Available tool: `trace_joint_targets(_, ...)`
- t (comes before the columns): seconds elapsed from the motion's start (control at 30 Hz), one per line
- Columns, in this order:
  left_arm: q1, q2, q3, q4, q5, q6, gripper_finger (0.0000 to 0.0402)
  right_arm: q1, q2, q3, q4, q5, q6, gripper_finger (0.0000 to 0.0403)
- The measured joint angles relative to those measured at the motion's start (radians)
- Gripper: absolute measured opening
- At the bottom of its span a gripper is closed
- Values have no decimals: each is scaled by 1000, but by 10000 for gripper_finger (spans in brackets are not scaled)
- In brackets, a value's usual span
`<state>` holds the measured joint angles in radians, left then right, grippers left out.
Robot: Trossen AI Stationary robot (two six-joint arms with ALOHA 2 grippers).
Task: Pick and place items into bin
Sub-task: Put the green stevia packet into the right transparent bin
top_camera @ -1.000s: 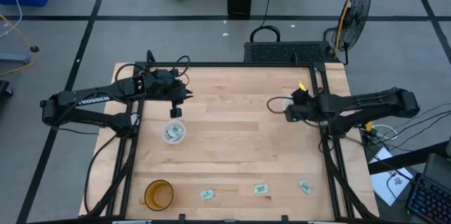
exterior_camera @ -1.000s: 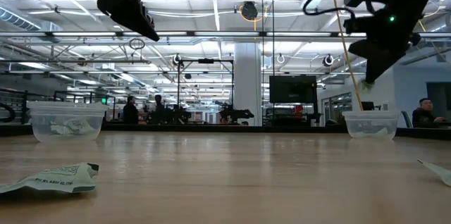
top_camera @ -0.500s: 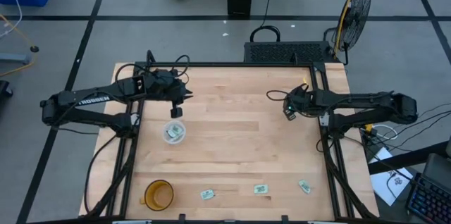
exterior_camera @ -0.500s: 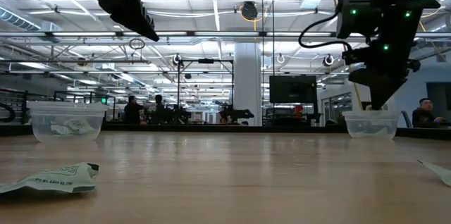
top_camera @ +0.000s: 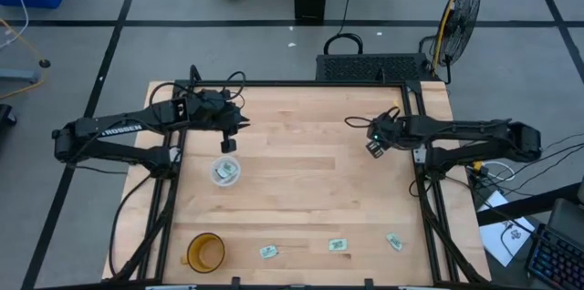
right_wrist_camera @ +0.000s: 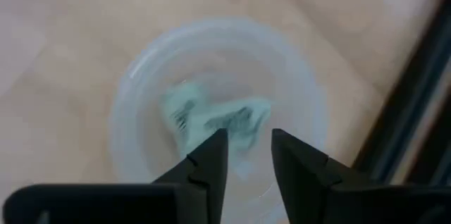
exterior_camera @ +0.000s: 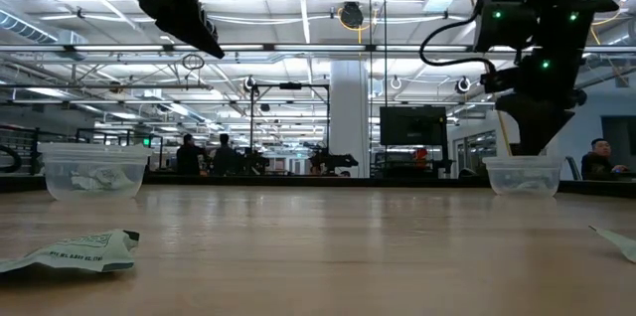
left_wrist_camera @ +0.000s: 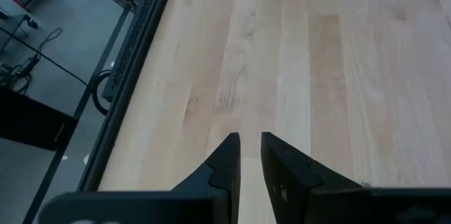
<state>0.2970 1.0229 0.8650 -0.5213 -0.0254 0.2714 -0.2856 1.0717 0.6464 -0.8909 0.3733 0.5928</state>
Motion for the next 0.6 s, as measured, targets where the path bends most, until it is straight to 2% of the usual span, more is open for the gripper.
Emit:
trace_joint_targets(0.17,0,0,0,0,0,-7,65,38,-79,35,-18,-285,44,115)
trace_joint_targets(0.27,0,0,0,0,1,-12,65,98,-142,62,-27,-380,143,112)
trace_joint_targets(0.4,0,0,0,0,1,-4,65,228,-221,85,-17,-373,250,95)
trace_joint_targets(0.53,0,0,0,0,0,23,65,353,-273,118,13,-248,285,76)
trace_joint_targets(0.6,0,0,0,0,0,26,65,412,-291,129,66,-238,286,68)
